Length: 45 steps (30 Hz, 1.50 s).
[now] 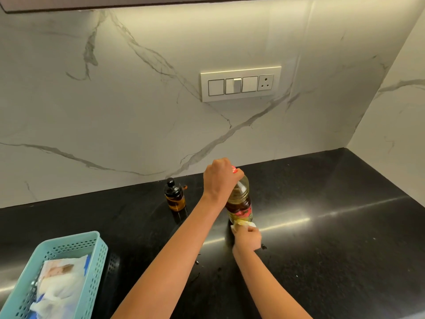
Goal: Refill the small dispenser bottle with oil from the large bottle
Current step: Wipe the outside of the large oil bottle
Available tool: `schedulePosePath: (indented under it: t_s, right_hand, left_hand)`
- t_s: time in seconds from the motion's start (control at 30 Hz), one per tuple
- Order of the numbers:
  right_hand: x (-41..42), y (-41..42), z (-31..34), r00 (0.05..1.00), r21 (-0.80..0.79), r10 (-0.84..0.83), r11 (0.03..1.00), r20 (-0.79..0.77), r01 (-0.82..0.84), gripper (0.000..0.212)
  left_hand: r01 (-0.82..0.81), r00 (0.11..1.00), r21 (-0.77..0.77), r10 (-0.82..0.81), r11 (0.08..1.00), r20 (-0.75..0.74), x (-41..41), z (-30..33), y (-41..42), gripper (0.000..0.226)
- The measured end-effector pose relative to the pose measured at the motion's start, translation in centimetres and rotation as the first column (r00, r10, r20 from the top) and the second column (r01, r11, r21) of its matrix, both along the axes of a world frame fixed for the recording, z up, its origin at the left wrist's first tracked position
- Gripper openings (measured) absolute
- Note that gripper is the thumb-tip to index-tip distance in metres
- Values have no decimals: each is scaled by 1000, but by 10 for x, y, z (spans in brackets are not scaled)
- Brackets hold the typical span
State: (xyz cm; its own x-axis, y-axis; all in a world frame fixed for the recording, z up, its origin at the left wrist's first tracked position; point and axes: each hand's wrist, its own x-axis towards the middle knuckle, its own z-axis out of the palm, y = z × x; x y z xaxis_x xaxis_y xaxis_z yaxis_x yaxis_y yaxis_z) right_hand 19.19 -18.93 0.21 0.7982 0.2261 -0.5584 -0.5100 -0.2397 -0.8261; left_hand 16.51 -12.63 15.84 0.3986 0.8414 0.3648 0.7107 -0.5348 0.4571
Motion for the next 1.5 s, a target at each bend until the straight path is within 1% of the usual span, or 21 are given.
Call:
schedulePosePath:
  t_s: [0.07,0.17,0.23,0.3,0.4,0.5,0.6,0.73,0.83,0.93,1.0,1.1,1.17,1.2,1.23,1.27,1.3,1.33,1.4,1.43,1.5]
  right_hand:
    - [21,-11,0,999,41,-35,999,-14,35,9]
    - [51,-30,-6,996,172,-61,982,-69,72,15]
    - [66,-40,-8,990,276,-44,958,-134,80,11]
    - [78,-48,-9,979,330,-20,940,-205,88,14]
    - [90,-54,-10,971,337,50,941,-235,33,12]
    - [96,-57,-12,960,335,179,937,-216,-100,6]
    - [98,-58,-10,943,343,283,915,-177,-211,19]
    - [99,-60,-3,923,349,343,898,-172,-268,25]
    - [99,-64,-1,909,351,374,889,-185,-295,20]
    - [99,-68,4,887,378,412,871,-210,-315,11]
    - [97,-72,8,874,424,418,858,-249,-289,11]
    - [93,-77,17,851,482,438,835,-289,-266,10]
    - [87,-80,21,837,478,482,817,-261,-322,12]
    - [83,-82,25,825,471,515,801,-231,-368,13]
    - [78,-83,29,808,463,558,777,-192,-426,15]
    - [72,-84,35,780,465,609,738,-145,-489,18]
    - [61,-89,39,749,461,654,699,-103,-547,19]
    - [53,-91,45,717,447,694,663,-66,-601,19]
    - [37,-98,49,649,371,761,598,17,-710,14]
    - [28,-102,49,613,320,788,565,66,-761,11]
    - [14,-112,42,549,203,820,517,162,-831,7]
  left_hand:
    - [1,1000,-18,-1,1000,13,6,-2,13,33]
    - [53,999,-9,-53,999,7,19,0,30,37]
    - [62,998,1,-62,998,-14,27,3,42,40]
    - [54,998,7,-54,998,-34,33,5,54,37]
    - [40,998,5,-39,999,-39,38,6,69,26]
    - [-1,999,8,2,1000,-52,39,8,84,22]
    - [-36,998,-21,35,999,-47,40,10,98,16]
    - [-36,999,-25,35,999,-27,43,8,108,16]
    - [-38,999,-15,37,999,-37,43,5,111,17]
    - [-40,998,6,40,999,-40,39,1,111,24]
    - [-47,999,-8,47,999,-23,33,-2,107,38]
    - [-66,994,-46,69,997,86,13,-10,84,54]
    - [11,988,-130,9,992,155,-6,-27,54,54]
    - [72,980,-246,-23,967,196,-17,-39,36,53]
    - [126,972,-408,-31,904,232,-28,-51,17,51]
    - [169,967,-572,-22,803,255,-39,-62,-2,50]
    - [211,963,-692,-24,690,270,-53,-75,-23,47]
    - [264,953,-747,-49,610,297,-62,-88,-41,44]
    - [367,921,-765,-95,529,377,-83,-109,-77,44]
    - [394,907,-763,-82,513,413,-94,-116,-93,48]
    - [371,903,-752,-22,545,429,-115,-130,-118,53]
